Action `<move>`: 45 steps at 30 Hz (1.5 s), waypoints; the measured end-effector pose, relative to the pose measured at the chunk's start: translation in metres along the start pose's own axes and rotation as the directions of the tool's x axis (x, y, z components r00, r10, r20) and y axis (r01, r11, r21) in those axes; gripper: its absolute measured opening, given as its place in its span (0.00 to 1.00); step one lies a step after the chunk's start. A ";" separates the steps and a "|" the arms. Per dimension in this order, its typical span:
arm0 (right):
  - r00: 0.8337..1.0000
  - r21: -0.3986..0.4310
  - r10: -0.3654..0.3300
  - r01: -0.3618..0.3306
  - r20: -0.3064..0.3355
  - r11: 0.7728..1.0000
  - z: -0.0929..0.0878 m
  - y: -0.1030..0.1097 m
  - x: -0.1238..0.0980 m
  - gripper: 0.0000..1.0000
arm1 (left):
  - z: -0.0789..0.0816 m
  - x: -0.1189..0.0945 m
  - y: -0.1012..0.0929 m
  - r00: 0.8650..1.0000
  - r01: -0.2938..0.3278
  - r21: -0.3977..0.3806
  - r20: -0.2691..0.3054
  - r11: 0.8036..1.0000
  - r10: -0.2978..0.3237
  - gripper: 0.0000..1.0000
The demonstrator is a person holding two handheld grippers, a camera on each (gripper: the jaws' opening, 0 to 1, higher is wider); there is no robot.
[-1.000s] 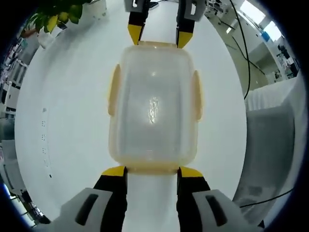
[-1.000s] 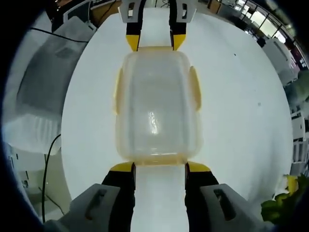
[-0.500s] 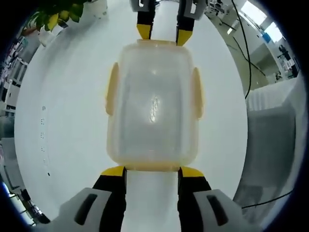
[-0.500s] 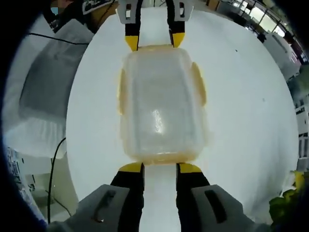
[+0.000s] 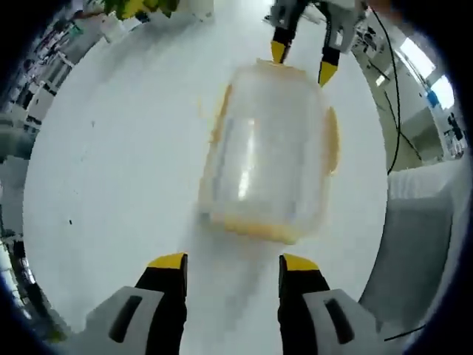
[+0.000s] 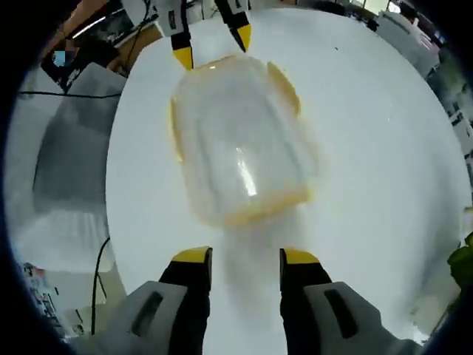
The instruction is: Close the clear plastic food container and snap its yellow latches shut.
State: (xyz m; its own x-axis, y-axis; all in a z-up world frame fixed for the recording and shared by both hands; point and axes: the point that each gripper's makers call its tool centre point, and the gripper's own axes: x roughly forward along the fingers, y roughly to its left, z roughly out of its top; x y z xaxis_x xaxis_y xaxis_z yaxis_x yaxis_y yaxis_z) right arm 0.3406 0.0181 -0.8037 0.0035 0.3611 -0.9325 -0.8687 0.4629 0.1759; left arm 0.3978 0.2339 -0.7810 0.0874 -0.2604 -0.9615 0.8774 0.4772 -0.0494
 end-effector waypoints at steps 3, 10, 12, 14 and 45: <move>0.998 0.225 0.053 -0.044 -0.032 0.973 -0.007 0.002 -0.013 0.38 | 0.019 -0.021 -0.005 0.977 0.153 -0.312 0.189 0.938 -0.096 0.46; 0.943 0.611 0.034 -0.241 0.330 0.754 0.052 -0.009 -0.033 0.38 | 0.045 -0.035 -0.032 0.861 0.493 -0.648 0.457 0.580 -0.222 0.45; 0.952 0.634 0.014 -0.215 0.306 0.743 0.052 -0.009 -0.027 0.38 | 0.033 -0.020 -0.029 0.899 0.428 -0.698 0.397 0.574 -0.188 0.42; 0.970 0.611 0.015 -0.165 0.242 0.774 0.047 -0.004 -0.018 0.38 | 0.026 -0.009 -0.035 0.915 0.397 -0.717 0.361 0.573 -0.182 0.34; 0.980 0.579 -0.006 -0.114 0.200 0.807 0.054 -0.008 0.003 0.31 | 0.012 0.017 -0.038 0.957 0.291 -0.719 0.215 0.631 -0.196 0.22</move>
State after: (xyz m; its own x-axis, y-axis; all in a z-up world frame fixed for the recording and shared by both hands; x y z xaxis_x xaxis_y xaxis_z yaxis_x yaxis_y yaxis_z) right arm 0.3746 0.0591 -0.7907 0.1077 0.5132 -0.8515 -0.4149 0.8015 0.4307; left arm 0.3714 0.2006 -0.7924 0.0129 -0.5232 -0.8521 0.2395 0.8290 -0.5054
